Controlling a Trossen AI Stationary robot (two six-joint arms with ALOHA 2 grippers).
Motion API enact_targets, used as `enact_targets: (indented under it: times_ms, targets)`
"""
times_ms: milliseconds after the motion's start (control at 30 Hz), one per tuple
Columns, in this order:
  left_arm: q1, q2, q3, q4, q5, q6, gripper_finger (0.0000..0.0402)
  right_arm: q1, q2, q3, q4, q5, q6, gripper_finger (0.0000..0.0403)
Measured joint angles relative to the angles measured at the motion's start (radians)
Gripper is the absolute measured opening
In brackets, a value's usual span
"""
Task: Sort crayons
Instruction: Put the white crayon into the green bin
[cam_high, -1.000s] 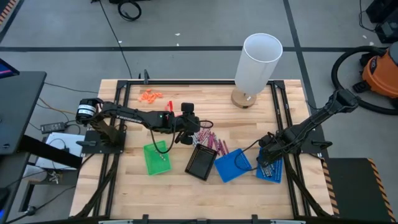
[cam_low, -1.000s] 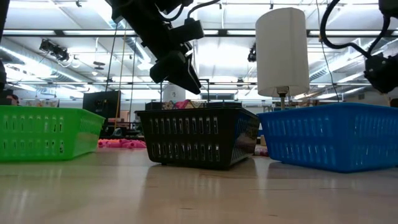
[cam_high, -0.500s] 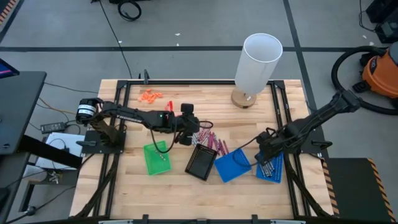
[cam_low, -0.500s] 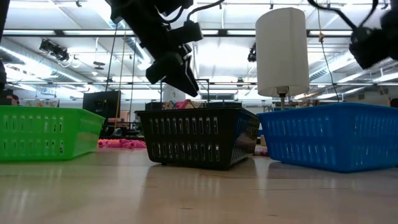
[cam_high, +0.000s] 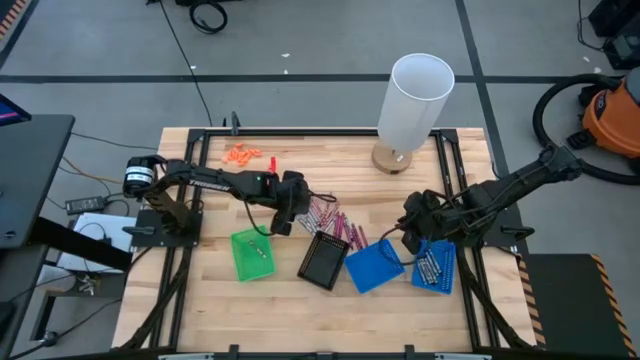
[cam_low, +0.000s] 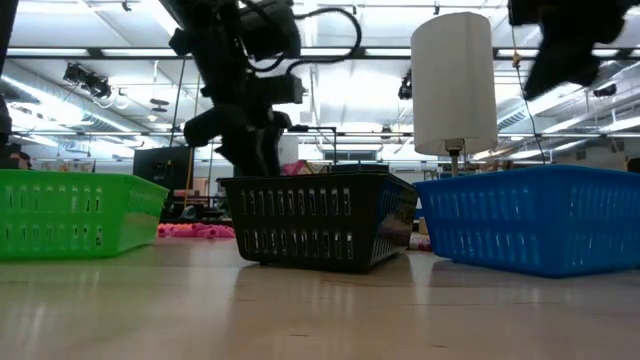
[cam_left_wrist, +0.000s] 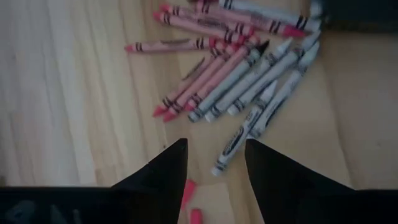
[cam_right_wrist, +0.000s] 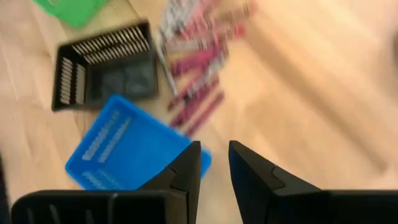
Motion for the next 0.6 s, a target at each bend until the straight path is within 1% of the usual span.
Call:
enact_targets:
  times_ms: [100,233,467,600]
  targets:
    - [0.008,0.0,-0.009,-0.013,0.003,0.018,0.016,-0.009,0.002,0.0,0.056,0.067,-0.122,0.0092]
    - [0.011,0.008,-0.009,-0.005,0.005,0.042,0.0152,-0.024,0.003,0.0,0.111,0.121,-0.234,0.0092]
    - [0.019,0.076,-0.009,0.045,0.026,0.08,0.0148,-0.032,0.003,0.0,0.171,0.183,-0.346,0.0092]
    - [0.022,0.098,-0.009,0.061,0.031,0.108,0.0148,-0.032,0.003,0.0,0.19,0.188,-0.381,0.0092]
